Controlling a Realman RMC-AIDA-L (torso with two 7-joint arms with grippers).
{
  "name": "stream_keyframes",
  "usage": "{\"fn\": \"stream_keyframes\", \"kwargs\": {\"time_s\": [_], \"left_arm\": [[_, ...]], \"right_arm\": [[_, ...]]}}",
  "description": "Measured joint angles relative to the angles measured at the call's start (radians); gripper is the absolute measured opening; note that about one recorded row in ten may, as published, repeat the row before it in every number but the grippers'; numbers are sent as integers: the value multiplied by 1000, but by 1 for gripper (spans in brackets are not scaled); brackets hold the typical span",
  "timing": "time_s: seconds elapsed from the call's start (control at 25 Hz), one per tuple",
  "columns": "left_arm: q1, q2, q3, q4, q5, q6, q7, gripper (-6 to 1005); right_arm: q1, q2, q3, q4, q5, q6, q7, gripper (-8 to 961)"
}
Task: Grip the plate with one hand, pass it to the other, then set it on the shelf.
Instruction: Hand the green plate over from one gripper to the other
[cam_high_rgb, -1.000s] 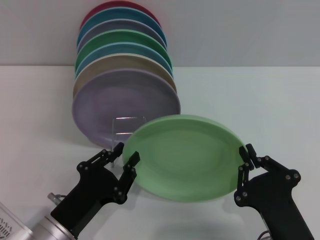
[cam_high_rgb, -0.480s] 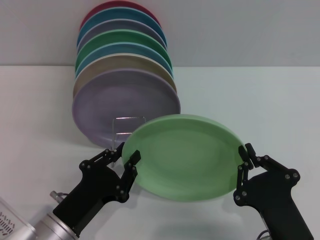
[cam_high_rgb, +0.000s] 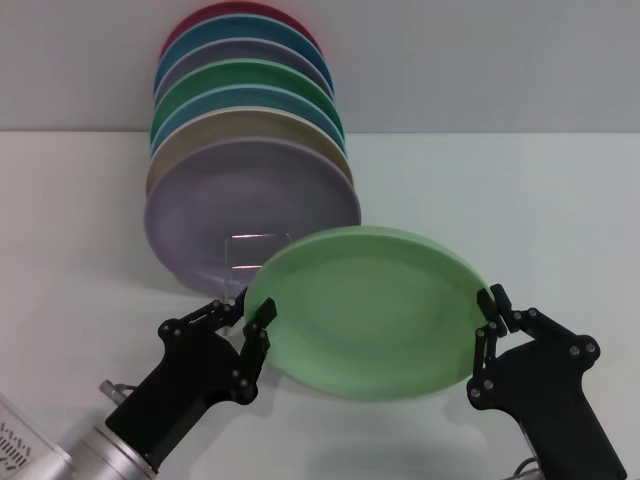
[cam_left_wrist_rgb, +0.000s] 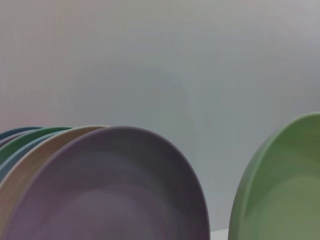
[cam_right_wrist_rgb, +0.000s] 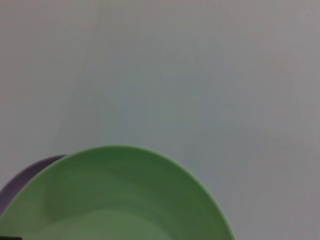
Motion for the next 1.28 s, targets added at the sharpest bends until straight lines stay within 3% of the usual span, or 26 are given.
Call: {"fn": "stream_keyframes", "kwargs": {"time_s": [0.32,1.16,1.28], "left_arm": [[-3,0,0,3,-2,0,-2,175],[-10,0,0,7,0,-3,-1,143],[-10,0,0,7,0,-3,0,76]], "right_arm": [[4,0,0,-2,0,0,0,19],[6,0,0,-10,-4,1,0,31],[6,0,0,-11,-5,1,0,38]]}}
